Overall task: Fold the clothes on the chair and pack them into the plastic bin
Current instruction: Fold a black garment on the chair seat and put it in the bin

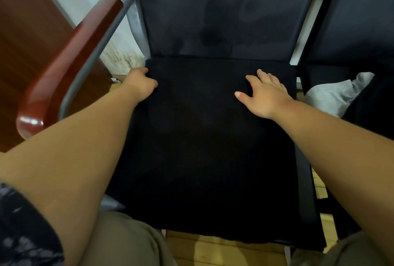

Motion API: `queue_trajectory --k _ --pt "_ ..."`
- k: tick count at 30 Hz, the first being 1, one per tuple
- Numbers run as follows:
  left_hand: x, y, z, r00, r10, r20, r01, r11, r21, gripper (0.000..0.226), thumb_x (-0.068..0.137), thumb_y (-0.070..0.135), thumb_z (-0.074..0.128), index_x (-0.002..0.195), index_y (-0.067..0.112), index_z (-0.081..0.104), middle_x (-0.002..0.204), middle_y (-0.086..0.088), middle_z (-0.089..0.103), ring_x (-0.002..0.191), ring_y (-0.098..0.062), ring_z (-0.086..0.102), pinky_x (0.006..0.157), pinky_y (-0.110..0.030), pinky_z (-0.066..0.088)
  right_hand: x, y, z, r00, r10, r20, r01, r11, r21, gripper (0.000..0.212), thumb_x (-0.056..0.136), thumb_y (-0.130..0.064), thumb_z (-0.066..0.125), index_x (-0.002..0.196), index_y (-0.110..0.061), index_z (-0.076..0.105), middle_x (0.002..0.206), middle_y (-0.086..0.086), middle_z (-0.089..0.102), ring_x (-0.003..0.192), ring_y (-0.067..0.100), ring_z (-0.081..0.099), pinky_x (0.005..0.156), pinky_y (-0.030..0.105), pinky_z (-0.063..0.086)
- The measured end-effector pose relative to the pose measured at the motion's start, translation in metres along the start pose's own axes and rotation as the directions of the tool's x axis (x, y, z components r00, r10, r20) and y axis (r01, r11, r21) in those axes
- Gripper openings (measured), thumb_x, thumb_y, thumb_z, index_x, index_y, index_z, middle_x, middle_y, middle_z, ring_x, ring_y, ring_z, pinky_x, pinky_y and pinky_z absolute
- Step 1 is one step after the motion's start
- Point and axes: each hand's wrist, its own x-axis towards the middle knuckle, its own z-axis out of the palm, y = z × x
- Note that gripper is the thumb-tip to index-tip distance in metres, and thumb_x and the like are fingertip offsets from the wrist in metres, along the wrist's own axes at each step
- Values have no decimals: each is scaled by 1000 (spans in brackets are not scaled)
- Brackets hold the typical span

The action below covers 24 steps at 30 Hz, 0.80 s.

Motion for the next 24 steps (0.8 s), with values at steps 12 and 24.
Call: queue_trajectory --k 12,24 --pt "-2 5 -3 1000 26 -3 -26 988 -154 56 94 22 68 147 37 57 142 1 57 121 -26 62 109 -40 52 0 2 2 1000 -14 -16 14 1000 2 84 101 -74 40 168 -29 19 177 5 4 163 33 4 130 53 13" --pt "2 18 -1 990 112 -85 -128 969 -213 62 102 30 67 160 33 43 160 1 48 143 -21 47 121 -37 38 -1 5 4 1000 -20 -21 20 1000 7 83 100 -77 35 168 -33 18 178 1 3 163 29 1 131 52 12"
